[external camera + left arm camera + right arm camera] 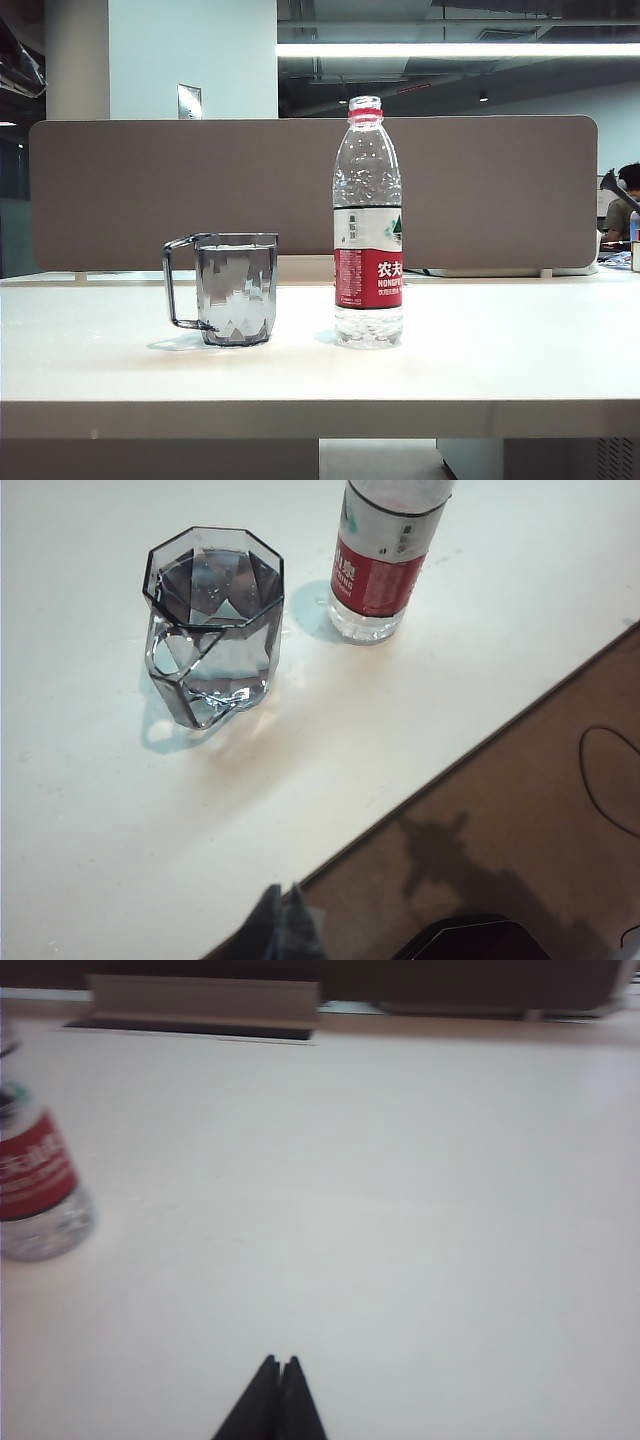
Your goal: Pick up the mineral water bottle on the table and pour water into the mug until it's full.
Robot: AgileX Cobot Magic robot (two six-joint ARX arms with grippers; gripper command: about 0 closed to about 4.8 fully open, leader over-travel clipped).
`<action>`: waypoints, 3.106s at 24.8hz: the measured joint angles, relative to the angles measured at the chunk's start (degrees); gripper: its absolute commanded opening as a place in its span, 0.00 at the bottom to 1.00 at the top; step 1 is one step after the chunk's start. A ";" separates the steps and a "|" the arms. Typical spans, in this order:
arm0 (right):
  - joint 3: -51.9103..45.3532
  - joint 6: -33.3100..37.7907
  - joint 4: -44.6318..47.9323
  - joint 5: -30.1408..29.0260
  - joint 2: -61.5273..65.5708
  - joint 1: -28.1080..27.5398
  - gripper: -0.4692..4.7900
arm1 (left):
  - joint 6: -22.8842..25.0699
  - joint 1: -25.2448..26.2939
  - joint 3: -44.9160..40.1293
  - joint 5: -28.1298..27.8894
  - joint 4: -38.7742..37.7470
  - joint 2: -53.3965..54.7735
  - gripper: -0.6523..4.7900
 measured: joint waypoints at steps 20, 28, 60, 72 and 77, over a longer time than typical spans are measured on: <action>0.00 0.00 -0.92 -5.18 0.00 -13.46 0.08 | 0.00 0.00 0.00 0.00 0.00 0.00 0.11; 0.00 0.00 -0.92 -5.14 0.00 -14.01 0.08 | 0.00 0.00 0.00 0.00 0.00 0.00 0.11; 0.00 0.00 -0.94 -5.16 0.00 -13.88 0.08 | -12.59 0.44 -32.59 -21.57 35.10 -37.77 0.11; 0.00 0.00 -0.94 -5.14 0.02 -13.92 0.08 | -10.88 2.51 -41.22 -9.01 28.94 -37.86 0.11; 0.00 0.00 -0.94 -5.14 0.02 -13.94 0.08 | -7.48 12.24 -41.18 -11.52 28.50 -37.88 0.11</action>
